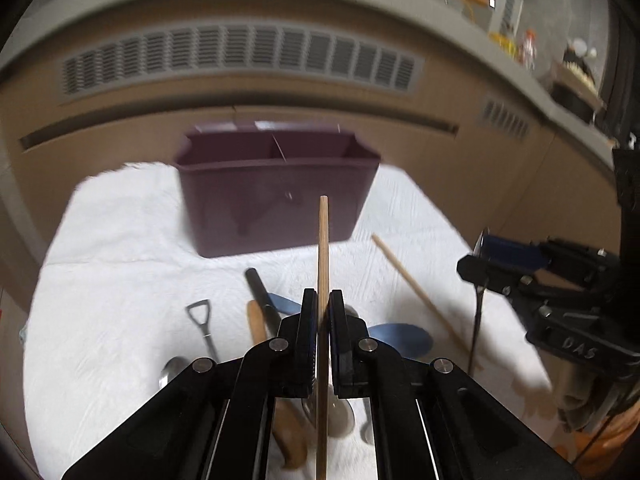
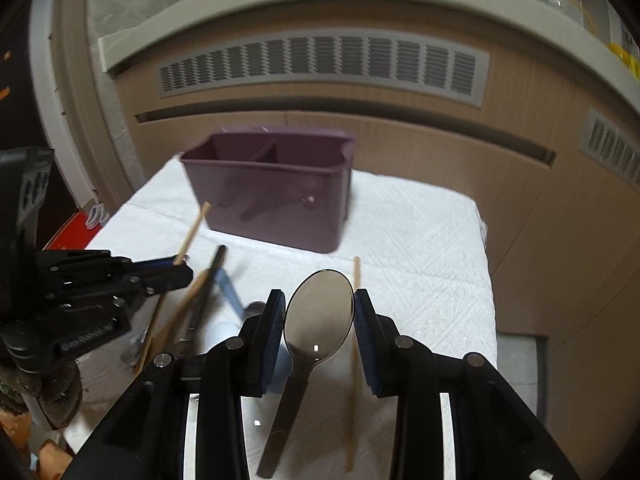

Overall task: Organize utensils
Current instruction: 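Lift the chopstick and grey spoon over the purple caddy with both grippers, then open the left gripper over the caddy while the right gripper releases the grey spoon into it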

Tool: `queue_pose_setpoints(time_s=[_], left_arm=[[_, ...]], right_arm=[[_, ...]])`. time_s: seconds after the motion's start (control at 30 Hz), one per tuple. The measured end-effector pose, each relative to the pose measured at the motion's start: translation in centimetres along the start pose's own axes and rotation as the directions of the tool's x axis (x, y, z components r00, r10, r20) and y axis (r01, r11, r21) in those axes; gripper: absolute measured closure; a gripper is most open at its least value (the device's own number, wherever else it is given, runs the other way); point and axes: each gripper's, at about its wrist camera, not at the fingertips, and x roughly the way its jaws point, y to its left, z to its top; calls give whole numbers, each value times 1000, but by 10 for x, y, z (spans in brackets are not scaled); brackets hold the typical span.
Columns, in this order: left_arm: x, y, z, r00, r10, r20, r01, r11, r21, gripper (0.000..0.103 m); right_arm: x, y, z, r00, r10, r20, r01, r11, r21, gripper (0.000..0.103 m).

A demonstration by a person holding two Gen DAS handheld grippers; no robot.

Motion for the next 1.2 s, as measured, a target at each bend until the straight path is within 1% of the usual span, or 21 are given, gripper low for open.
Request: queue_pose_setpoints(time_s=[0.13, 0.23, 0.3, 0.4, 0.43, 0.5, 0.57, 0.6, 0.63, 0.67, 0.7, 0.77, 0.8, 0.83, 0.87, 0.97, 1.0, 1.07, 1.1, 1.2], left_arm=[[-40, 4, -4, 997, -2, 80, 4, 1000, -22, 98], [-60, 0, 5, 990, 4, 141, -1, 1000, -20, 98], [-77, -11, 18, 978, 14, 208, -16, 1000, 9, 97], [-97, -21, 44, 955, 26, 297, -43, 998, 52, 98], [-102, -23, 57, 943, 31, 331, -55, 997, 63, 97], [-112, -27, 85, 914, 40, 403, -78, 994, 77, 98], [-123, -28, 113, 875, 39, 482, -91, 992, 86, 98], [-127, -28, 127, 852, 35, 522, -94, 992, 88, 98], [-129, -27, 139, 829, 34, 558, -98, 991, 86, 98], [-129, -23, 147, 812, 28, 583, -96, 992, 86, 98], [-129, -20, 157, 789, 20, 614, -91, 992, 84, 98], [-123, -10, 173, 758, 9, 653, -78, 994, 77, 97], [-118, -4, 180, 746, 2, 666, -68, 995, 73, 98], [-112, 1, 186, 743, -2, 670, -61, 996, 70, 97], [-103, 7, 193, 744, 3, 668, -60, 996, 63, 97], [-72, 20, 207, 758, 19, 653, -69, 996, 51, 97], [-61, 24, 209, 761, 29, 648, -76, 996, 45, 98], [-36, 31, 209, 777, 34, 629, -75, 996, 38, 97], [-22, 37, 208, 787, 39, 615, -71, 997, 27, 97], [13, 47, 199, 816, 45, 576, -66, 998, 16, 98]], right_arm=[[-21, 15, -2, 999, -3, 33, 5, 999, -44, 72], [-34, 21, 1, 998, -9, 62, 13, 998, -62, 72], [-44, 24, 8, 995, -12, 94, 19, 997, -72, 72], [-66, 29, 33, 981, -31, 190, 53, 992, -112, 72], [-74, 30, 45, 974, -36, 225, 65, 990, -122, 72], [-89, 32, 71, 953, -51, 299, 94, 987, -133, 72], [-104, 32, 101, 930, -60, 363, 115, 985, -132, 72], [-110, 31, 119, 916, -59, 397, 119, 985, -127, 72], [-114, 30, 131, 905, -61, 421, 123, 985, -123, 72], [-116, 29, 145, 892, -67, 448, 133, 984, -118, 72], [-117, 27, 155, 881, -71, 469, 141, 983, -114, 72], [-112, 25, 174, 863, -81, 498, 155, 982, -109, 72], [-105, 23, 182, 860, -84, 504, 160, 981, -108, 72], [-100, 22, 188, 858, -85, 506, 160, 981, -106, 72], [-93, 19, 194, 860, -85, 504, 158, 982, -104, 72], [-66, 10, 204, 874, -87, 479, 149, 984, -93, 72], [-53, 7, 205, 883, -86, 461, 143, 986, -90, 72], [-31, 3, 204, 899, -82, 429, 132, 987, -88, 72], [-16, 0, 202, 913, -78, 401, 122, 989, -86, 72], [19, -3, 193, 941, -66, 332, 100, 991, -84, 72]])
